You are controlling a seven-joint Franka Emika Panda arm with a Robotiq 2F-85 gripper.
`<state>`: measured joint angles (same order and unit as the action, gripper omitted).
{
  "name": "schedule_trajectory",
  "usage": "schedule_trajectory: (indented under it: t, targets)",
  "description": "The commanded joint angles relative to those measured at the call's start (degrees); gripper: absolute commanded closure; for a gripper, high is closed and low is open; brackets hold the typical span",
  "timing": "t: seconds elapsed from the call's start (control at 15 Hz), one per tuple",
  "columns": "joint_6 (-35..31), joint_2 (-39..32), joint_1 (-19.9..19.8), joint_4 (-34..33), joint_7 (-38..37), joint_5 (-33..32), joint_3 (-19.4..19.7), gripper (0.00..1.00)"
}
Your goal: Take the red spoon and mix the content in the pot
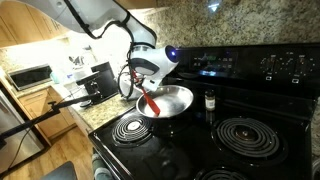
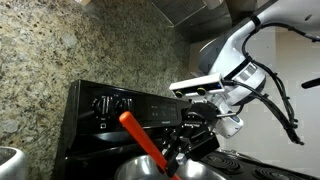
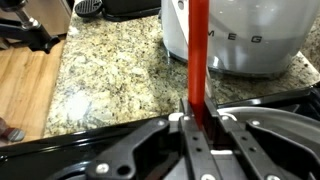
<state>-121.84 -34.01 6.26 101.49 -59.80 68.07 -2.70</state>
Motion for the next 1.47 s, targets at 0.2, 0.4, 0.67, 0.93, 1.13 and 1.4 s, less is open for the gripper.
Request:
schedule_trajectory:
  t: [0.2, 0.4, 0.67, 0.93, 1.13, 1.4]
  targets:
    - [2.9, -0.3, 0.3, -2.2, 1.4, 0.1, -1.4, 0.96]
    - [3.7, -1.3, 0.4, -4.2, 4.1, 0.2, -1.9, 0.96]
    - [4.2, -3.1, 0.1, -7.2, 9.2, 1.6, -2.7, 0.96]
    - [6.5, -6.3, -0.6, -11.9, 12.3, 3.4, -3.2, 0.96]
    - [6.5, -8.2, -1.2, -15.7, 14.9, 6.3, -3.4, 0.96]
    - [5.4, -9.9, -2.5, -20.3, 18.6, 11.6, -3.5, 0.96]
